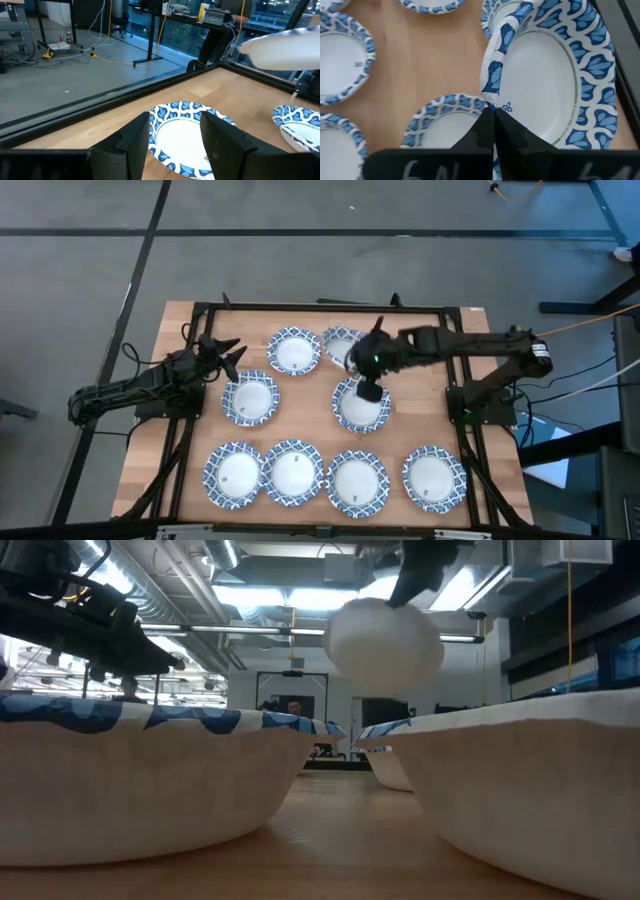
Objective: Nest bowls inside each other
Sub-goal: Stack the white bowl on top of the white bowl
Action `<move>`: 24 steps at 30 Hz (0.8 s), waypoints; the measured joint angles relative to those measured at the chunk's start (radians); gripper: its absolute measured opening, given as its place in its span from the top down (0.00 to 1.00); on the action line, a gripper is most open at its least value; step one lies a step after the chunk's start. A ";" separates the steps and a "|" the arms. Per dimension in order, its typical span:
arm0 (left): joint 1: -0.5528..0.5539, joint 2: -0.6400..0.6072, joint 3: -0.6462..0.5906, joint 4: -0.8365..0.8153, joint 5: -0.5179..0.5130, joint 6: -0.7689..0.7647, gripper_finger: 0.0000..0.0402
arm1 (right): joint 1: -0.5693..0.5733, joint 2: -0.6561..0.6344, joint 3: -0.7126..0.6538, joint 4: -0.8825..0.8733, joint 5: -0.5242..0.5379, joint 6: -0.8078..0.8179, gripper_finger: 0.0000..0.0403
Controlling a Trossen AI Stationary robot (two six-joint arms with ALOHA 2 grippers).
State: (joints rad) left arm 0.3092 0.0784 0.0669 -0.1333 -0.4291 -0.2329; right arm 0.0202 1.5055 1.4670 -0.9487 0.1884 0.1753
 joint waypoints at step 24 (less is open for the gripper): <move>0.000 0.000 0.000 0.000 0.004 -0.022 0.58 | 0.332 0.046 -0.261 0.106 0.124 0.498 0.99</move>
State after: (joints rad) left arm 0.3090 0.0784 0.0669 -0.1333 -0.4252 -0.2544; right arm 0.3523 1.5518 1.2057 -0.8429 0.3128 0.6738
